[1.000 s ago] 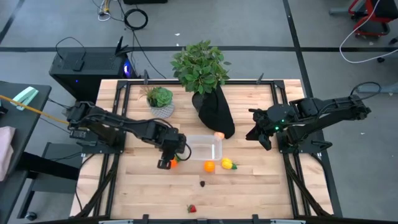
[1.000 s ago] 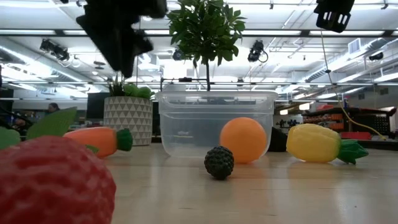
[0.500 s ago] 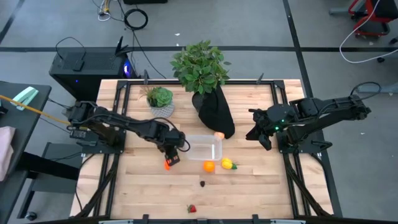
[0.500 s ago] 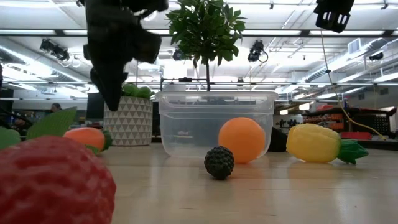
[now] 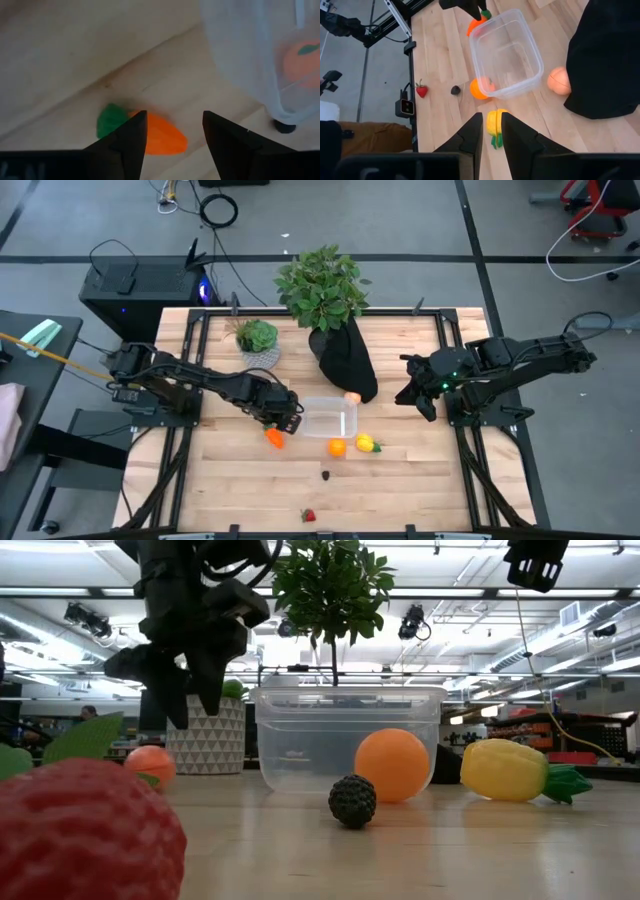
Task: Pick and placing Produce into tupperware
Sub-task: Put the orange carrot into the transparent bin
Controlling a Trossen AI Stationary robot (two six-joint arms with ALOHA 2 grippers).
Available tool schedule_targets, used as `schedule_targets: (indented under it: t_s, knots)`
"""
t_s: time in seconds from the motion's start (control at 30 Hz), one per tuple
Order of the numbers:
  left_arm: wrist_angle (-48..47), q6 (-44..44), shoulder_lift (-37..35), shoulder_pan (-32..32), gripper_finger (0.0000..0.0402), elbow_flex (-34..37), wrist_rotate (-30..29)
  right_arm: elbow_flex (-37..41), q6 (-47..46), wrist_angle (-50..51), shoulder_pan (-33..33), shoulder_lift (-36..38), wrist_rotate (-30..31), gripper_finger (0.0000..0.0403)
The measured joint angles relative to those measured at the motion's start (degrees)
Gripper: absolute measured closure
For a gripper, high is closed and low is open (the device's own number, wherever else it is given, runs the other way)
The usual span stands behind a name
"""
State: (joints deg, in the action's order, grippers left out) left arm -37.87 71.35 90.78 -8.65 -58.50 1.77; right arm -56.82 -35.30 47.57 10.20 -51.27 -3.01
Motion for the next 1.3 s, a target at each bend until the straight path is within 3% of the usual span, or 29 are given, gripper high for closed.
schedule_targets:
  t_s: [0.1,0.33,0.43,0.53,0.6,0.83,1.17,1.3]
  knots:
    - [0.0,-10.9,0.0,-1.2,0.021,0.0,-0.7,0.0,0.8,0.0,0.0,0.0,0.0,0.0325]
    - [-2.3,-53.3,0.0,-7.4,0.0204,0.0,-1.0,0.0,1.8,0.0,0.0,0.0,0.0,0.0325]
    - [-2.5,-63.4,0.0,-10.0,0.0195,0.2,-7.4,0.0,1.8,0.0,0.0,0.0,0.0,0.0325]
    - [-0.6,-65.6,0.0,-10.1,0.0184,2.5,-14.3,0.0,1.3,0.0,0.0,0.0,0.0,0.0325]
    - [0.4,-65.3,0.0,-9.2,0.0177,4.1,-14.4,0.0,0.9,0.0,0.0,0.0,0.0,0.0325]
    - [1.7,-58.0,0.3,-6.2,0.0155,7.4,1.3,0.0,-0.5,0.0,0.0,0.0,0.0,0.0325]
    - [6.5,-56.7,0.1,-5.6,0.0137,7.1,0.0,0.0,-0.7,0.0,0.0,0.0,0.0,0.0325]
    - [7.9,-55.2,0.1,-5.2,0.0139,7.1,2.8,0.0,-0.7,0.0,0.0,0.0,0.0,0.0325]
